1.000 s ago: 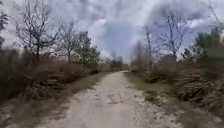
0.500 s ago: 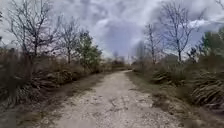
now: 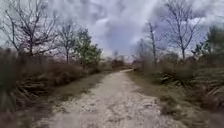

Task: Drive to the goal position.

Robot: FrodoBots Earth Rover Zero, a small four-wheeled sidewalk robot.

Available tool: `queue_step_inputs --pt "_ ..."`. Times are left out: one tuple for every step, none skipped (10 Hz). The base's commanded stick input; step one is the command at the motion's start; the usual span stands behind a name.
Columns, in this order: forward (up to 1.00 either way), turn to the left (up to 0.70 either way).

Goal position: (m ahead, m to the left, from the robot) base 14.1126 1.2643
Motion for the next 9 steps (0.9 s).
queue_step_inputs --pt "0.50 0.00" --pt "0.50 0.00" --pt "0.50 0.00" --pt "0.50 0.00" --pt "0.50 0.00" --pt "0.50 0.00" --pt "0.50 0.00" --pt "0.50 0.00" --pt "0.50 0.00"
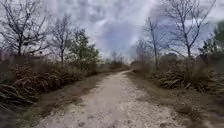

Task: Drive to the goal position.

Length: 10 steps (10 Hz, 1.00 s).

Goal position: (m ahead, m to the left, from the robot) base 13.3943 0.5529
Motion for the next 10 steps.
queue_step_inputs --pt "0.50 0.00" --pt "0.50 0.00" --pt "0.50 0.00" --pt "0.50 0.00" --pt "0.50 0.00" --pt "0.50 0.00" --pt "0.50 0.00" --pt "0.50 0.00" --pt "0.50 -0.17" --pt "0.50 -0.34"
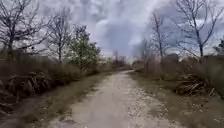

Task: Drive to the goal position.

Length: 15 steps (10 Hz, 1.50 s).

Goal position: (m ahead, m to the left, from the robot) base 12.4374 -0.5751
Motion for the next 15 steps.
queue_step_inputs --pt "0.50 -0.05" --pt "0.50 0.00" --pt "0.50 0.00" --pt "0.50 0.00" --pt "0.50 0.00" --pt "0.50 0.00" --pt "0.50 0.00" --pt "0.50 0.00" --pt "0.50 0.00" --pt "0.50 0.00" --pt "0.50 0.00" --pt "0.50 0.00" --pt "0.50 0.00" --pt "0.50 0.00" --pt "0.50 0.00"
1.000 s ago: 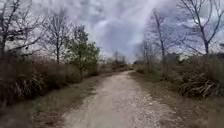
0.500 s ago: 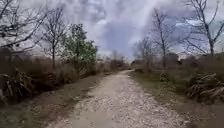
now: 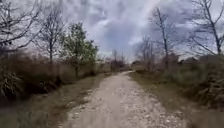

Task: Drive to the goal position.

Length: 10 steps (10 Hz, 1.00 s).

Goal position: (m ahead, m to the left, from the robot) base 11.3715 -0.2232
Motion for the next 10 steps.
queue_step_inputs --pt "0.50 0.00" --pt "0.50 0.00" --pt "0.50 0.00" --pt "0.50 0.00" --pt "0.50 -0.41" --pt "0.50 0.00" --pt "0.50 0.00" --pt "0.50 0.00" --pt "0.50 0.00" --pt "0.50 0.00"
